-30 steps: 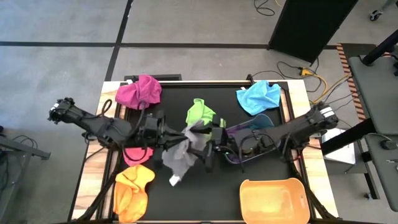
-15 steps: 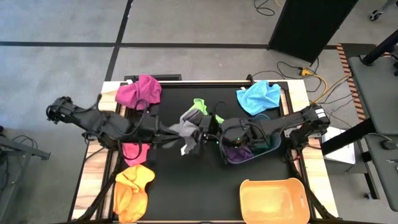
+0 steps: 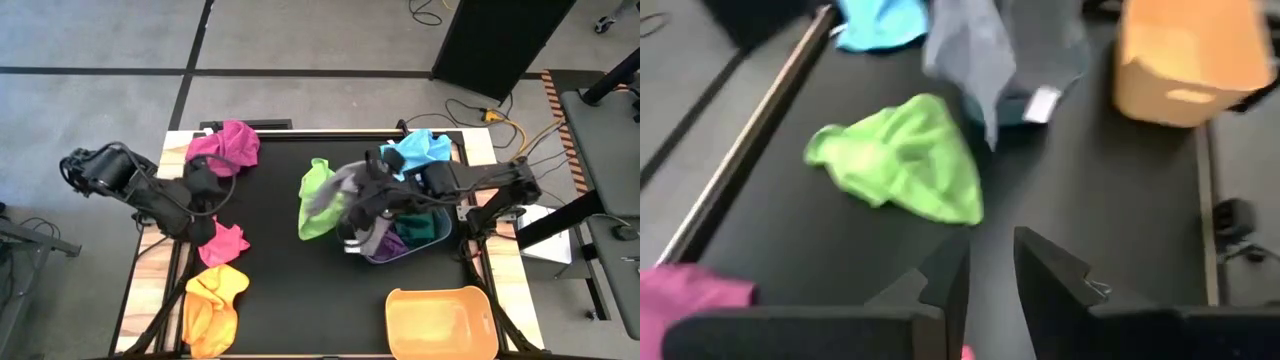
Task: Sort towels by color in basket
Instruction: Put the gray towel into the blue bin
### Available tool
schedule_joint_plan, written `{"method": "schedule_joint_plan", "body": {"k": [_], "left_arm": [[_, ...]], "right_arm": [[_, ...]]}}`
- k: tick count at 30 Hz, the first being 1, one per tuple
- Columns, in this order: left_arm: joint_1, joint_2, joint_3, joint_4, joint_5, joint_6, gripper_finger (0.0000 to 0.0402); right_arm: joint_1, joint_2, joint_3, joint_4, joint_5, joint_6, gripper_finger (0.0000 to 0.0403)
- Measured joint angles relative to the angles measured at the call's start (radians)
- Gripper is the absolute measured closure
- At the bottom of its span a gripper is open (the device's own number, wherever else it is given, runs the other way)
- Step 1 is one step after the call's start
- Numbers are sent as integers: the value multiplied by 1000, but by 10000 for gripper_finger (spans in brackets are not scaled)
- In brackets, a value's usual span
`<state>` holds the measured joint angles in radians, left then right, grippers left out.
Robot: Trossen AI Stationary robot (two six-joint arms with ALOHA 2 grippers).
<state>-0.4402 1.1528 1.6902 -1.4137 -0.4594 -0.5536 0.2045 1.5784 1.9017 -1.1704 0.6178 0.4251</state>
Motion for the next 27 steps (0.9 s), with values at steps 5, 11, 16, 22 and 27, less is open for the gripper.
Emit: {"method": "schedule_joint_plan", "body": {"k": [5, 11, 16, 22, 27], "left_arm": [[-6, -74, -102, 30, -95, -17, 333], [-6, -143, -229, 139, -127, -15, 333], [-6, -175, -287, 179, -126, -22, 333], [-5, -192, -311, 220, -135, -18, 333], [-5, -189, -311, 254, -170, -19, 333]], "right_arm": [[33, -29, -70, -224, 15, 214, 392], [86, -93, -243, -372, -102, 352, 391], [90, -150, -367, -411, -379, 333, 391], [86, -173, -398, -255, -633, 200, 391], [48, -169, -403, 25, -796, 98, 391]]}}
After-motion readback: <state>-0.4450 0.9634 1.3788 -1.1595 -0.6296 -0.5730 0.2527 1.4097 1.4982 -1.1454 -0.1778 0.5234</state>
